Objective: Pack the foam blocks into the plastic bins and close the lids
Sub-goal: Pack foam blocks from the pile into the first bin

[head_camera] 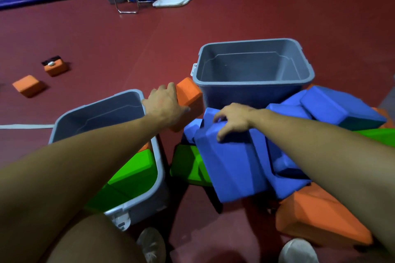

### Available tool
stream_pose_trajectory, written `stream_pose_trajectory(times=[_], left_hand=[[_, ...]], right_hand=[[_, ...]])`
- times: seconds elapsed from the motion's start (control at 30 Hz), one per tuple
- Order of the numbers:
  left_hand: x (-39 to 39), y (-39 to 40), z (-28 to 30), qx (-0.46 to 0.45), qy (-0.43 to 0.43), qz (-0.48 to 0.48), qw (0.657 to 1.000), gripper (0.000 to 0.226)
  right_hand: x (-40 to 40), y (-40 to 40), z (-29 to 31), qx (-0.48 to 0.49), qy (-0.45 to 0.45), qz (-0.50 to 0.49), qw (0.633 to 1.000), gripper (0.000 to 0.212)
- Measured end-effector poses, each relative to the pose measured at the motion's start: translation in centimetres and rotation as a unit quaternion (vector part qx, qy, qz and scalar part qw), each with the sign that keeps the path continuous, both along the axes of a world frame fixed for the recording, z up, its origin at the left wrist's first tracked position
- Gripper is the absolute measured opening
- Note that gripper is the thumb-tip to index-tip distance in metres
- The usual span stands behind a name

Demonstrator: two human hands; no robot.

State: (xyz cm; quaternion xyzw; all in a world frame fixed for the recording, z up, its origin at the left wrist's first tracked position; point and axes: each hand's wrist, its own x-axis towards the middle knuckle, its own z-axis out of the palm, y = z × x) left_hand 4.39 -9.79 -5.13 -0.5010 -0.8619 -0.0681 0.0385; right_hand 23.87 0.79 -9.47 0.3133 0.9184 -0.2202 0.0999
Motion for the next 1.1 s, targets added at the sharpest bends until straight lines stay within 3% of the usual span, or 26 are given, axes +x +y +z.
stream_pose_trajectory(times=[0.13,0.3,0.43,0.57,0.73,0.9,1.1], left_hand=[[-0.3,0.2,1.3,0.083,0.014,-0.001,0.996,0.070],[-2.0,0.1,3.1,0.133,0.056,0.024,0.989,0.072],[-4.2,-0.9,4.2,0.144,0.041,0.092,0.984,0.069],[-7.9,-3.5,3.8,0.127,0.047,0.136,0.981,0.071],[-15.9,-8.1,3.6,0.098,0.078,0.142,0.982,0.069],[-24.5,-12.0,2.6,0.050,0.103,0.118,0.986,0.082],[-30.5,-14.2,-0.1,0.003,0.053,0.081,0.995,0.081]], right_hand=[[1.9,2.0,0.8,0.084,0.106,-0.153,0.979,0.071],[2.1,2.3,1.6,0.219,0.238,-0.325,0.889,0.068],[0.4,1.8,2.0,0.202,0.344,-0.393,0.829,0.071],[-4.2,0.2,2.4,0.185,0.425,-0.343,0.817,0.074],[-12.4,-3.6,2.3,0.185,0.483,-0.217,0.828,0.072],[-20.0,-6.2,1.1,0.218,0.486,-0.135,0.835,0.070],[-25.3,-4.6,-0.9,0.242,0.423,-0.052,0.872,0.076]])
